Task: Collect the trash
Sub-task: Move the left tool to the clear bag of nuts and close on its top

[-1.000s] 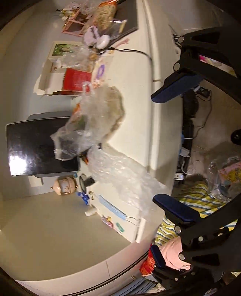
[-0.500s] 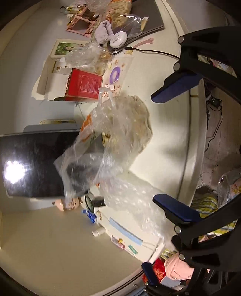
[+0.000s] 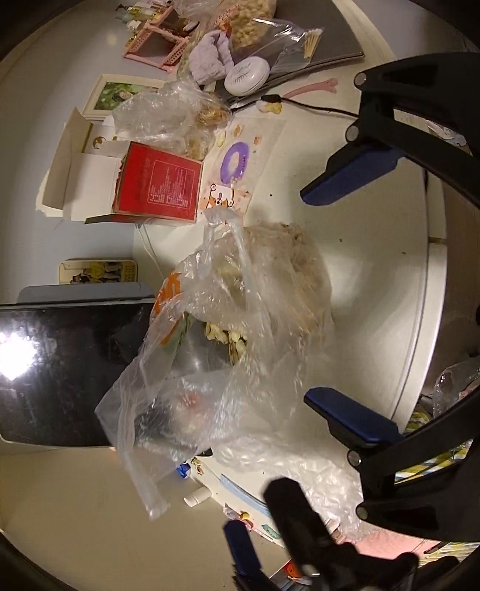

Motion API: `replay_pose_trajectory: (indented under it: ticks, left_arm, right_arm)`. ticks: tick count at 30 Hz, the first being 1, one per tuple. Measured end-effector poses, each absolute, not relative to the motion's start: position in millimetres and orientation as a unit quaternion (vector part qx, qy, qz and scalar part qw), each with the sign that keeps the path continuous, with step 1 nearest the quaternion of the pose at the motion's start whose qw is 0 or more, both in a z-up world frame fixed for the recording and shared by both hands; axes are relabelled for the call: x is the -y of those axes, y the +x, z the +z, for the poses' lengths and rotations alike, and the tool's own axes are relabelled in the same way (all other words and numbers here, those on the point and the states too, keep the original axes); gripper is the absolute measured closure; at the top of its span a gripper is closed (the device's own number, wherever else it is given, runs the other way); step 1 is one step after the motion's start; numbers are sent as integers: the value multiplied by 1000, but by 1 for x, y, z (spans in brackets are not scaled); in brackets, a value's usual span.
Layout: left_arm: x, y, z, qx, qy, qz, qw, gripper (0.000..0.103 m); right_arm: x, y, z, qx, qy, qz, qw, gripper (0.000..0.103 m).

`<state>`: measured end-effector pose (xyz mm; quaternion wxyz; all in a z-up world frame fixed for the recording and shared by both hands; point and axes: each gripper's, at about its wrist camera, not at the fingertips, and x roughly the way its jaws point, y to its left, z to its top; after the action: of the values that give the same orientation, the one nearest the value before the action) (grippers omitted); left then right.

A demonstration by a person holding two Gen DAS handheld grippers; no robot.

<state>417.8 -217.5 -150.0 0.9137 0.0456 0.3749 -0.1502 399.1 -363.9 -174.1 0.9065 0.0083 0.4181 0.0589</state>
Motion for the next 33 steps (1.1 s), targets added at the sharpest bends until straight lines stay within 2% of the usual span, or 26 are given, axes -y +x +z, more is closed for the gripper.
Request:
replay_pose_trajectory:
  ticks: [22, 23, 24, 25, 27, 31, 33]
  left_arm:
    - [255, 523, -194, -438, 27, -181, 880, 6]
    - [256, 525, -196, -438, 28, -181, 880, 6]
    - [255, 526, -197, -437, 29, -180, 881, 6]
    - [256, 528, -199, -438, 29, -180, 880, 6]
    - [255, 530, -201, -438, 26, -178, 881, 7]
    - [254, 533, -204, -443, 27, -173, 879, 31]
    - [253, 535, -206, -447, 22, -175, 877, 37]
  right_arm:
    - [367, 452, -213, -425, 31, 91, 900, 8]
    - [367, 453, -214, -426, 33, 90, 900, 11]
    - [366, 454, -215, -427, 35, 91, 899, 27]
    - [365, 455, -216, -430, 34, 89, 898, 37]
    - [364, 456, -217, -430, 37, 91, 897, 39]
    - [364, 454, -216, -428, 43, 93, 898, 54]
    - [365, 453, -215, -426, 45, 95, 898, 58]
